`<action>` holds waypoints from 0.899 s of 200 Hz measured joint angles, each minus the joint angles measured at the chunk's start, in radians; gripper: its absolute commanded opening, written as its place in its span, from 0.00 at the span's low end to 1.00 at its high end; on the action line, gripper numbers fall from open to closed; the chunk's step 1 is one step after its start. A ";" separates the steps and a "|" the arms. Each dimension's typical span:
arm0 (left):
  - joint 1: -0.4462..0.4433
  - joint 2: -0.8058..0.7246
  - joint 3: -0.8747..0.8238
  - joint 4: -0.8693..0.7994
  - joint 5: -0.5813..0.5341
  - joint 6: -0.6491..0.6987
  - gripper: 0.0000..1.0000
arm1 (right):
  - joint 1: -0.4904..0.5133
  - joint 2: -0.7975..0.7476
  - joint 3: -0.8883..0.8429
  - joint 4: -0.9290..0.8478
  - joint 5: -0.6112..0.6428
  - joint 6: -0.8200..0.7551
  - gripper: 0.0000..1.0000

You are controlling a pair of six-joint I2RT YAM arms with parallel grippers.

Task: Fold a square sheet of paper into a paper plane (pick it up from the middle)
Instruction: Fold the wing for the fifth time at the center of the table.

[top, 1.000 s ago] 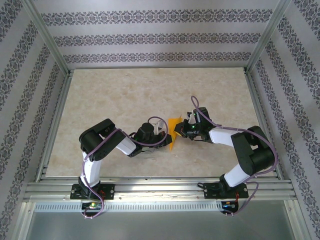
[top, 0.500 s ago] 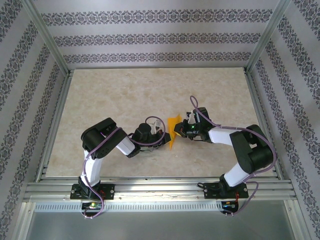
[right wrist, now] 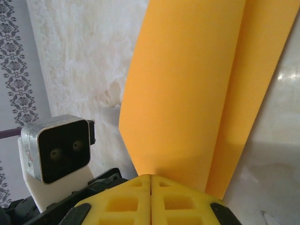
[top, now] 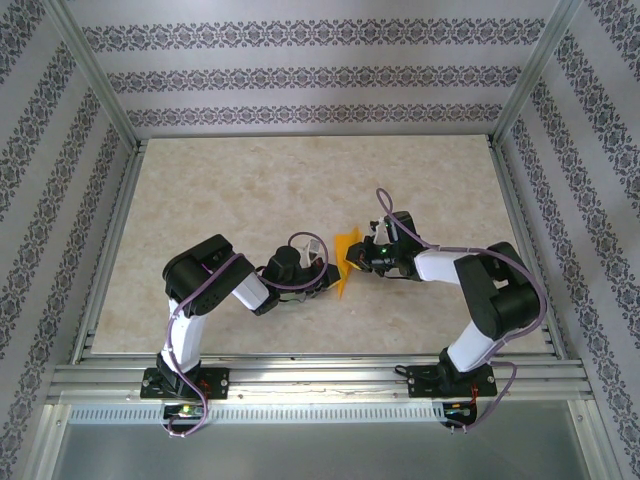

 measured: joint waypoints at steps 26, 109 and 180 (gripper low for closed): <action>0.000 0.000 0.000 -0.001 0.000 -0.011 0.00 | -0.002 0.029 0.013 0.002 -0.007 -0.003 0.08; 0.008 0.003 0.000 -0.005 0.005 -0.065 0.00 | -0.021 0.065 0.029 0.010 -0.014 -0.004 0.08; 0.018 0.009 0.019 -0.029 0.034 -0.079 0.00 | -0.026 0.080 0.032 0.023 -0.029 -0.004 0.08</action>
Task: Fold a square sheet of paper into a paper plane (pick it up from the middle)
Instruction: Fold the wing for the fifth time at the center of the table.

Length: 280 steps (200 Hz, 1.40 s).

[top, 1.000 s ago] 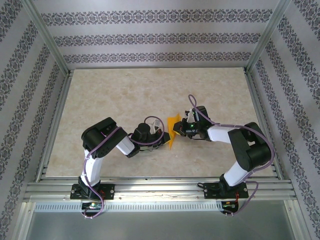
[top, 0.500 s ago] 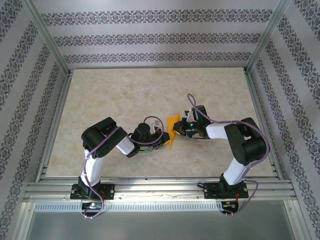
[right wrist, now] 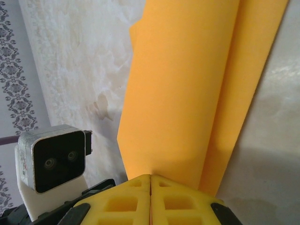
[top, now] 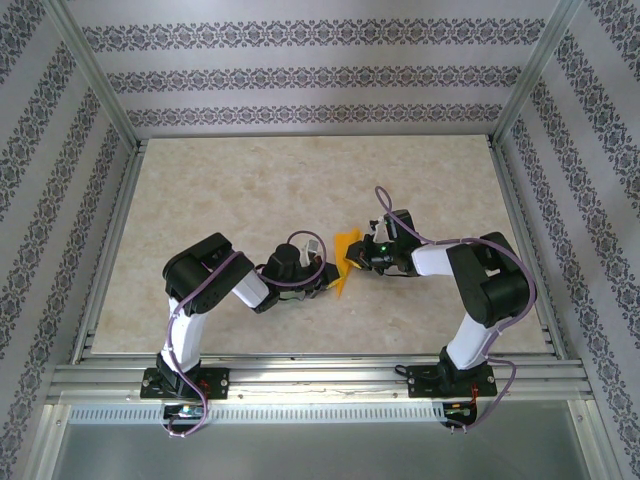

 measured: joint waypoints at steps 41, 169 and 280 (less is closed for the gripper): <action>0.002 0.004 0.016 -0.021 0.012 0.000 0.00 | -0.003 0.000 0.000 0.005 -0.001 0.000 0.08; 0.008 0.005 0.018 -0.027 0.022 -0.011 0.00 | -0.010 0.069 0.001 0.047 -0.012 0.000 0.09; 0.008 0.002 -0.005 0.002 0.015 -0.020 0.16 | 0.004 0.084 0.050 -0.033 -0.014 -0.042 0.08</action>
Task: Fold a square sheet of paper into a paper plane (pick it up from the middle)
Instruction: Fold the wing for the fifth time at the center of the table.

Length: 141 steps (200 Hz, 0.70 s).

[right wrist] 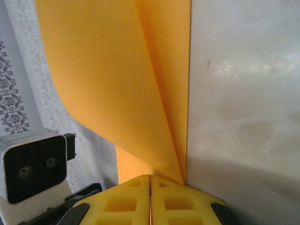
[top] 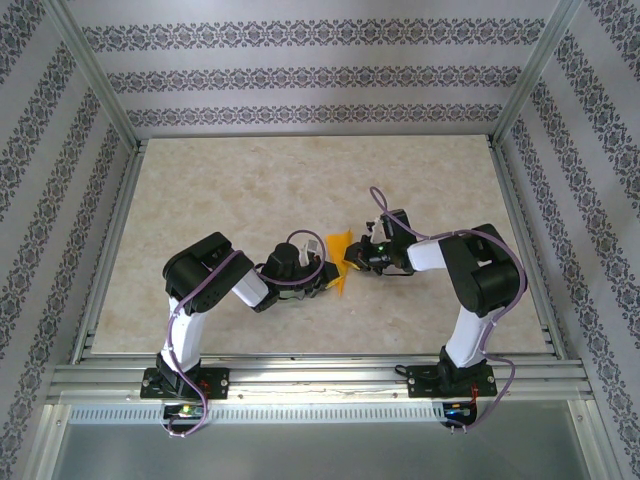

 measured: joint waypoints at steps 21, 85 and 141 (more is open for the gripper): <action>0.000 -0.025 -0.011 -0.035 0.000 0.026 0.17 | 0.004 0.001 0.008 -0.016 0.006 0.000 0.08; -0.008 -0.122 0.047 -0.349 0.008 0.162 0.18 | 0.009 0.001 0.016 -0.034 0.015 0.000 0.08; -0.009 -0.126 0.088 -0.473 0.011 0.222 0.06 | 0.009 0.001 0.023 -0.049 0.018 -0.003 0.08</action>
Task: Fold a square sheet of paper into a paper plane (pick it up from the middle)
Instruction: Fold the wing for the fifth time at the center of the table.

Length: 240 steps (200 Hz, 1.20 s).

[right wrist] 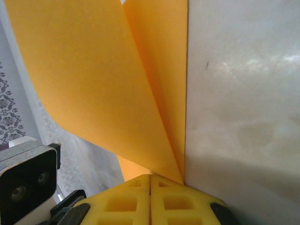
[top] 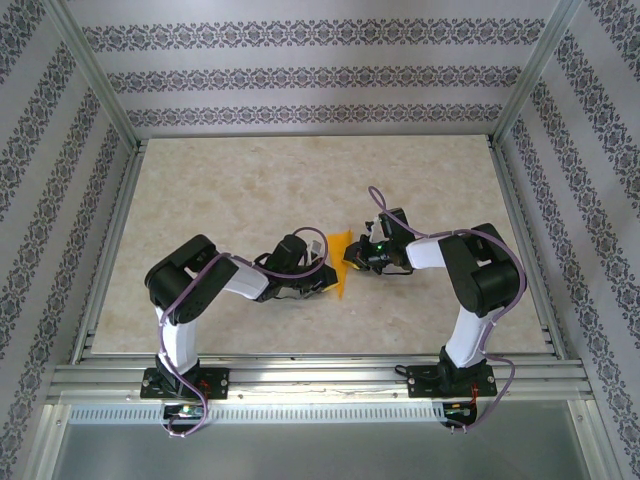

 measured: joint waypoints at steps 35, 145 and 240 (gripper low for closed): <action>-0.006 -0.011 0.027 -0.076 -0.005 0.039 0.12 | 0.002 0.000 0.000 0.000 0.001 0.000 0.08; -0.027 -0.027 0.029 -0.136 0.019 0.068 0.11 | 0.006 -0.001 0.006 -0.016 0.011 -0.004 0.08; -0.046 -0.056 0.028 -0.212 0.025 0.093 0.06 | 0.013 -0.002 0.022 -0.048 0.026 -0.016 0.08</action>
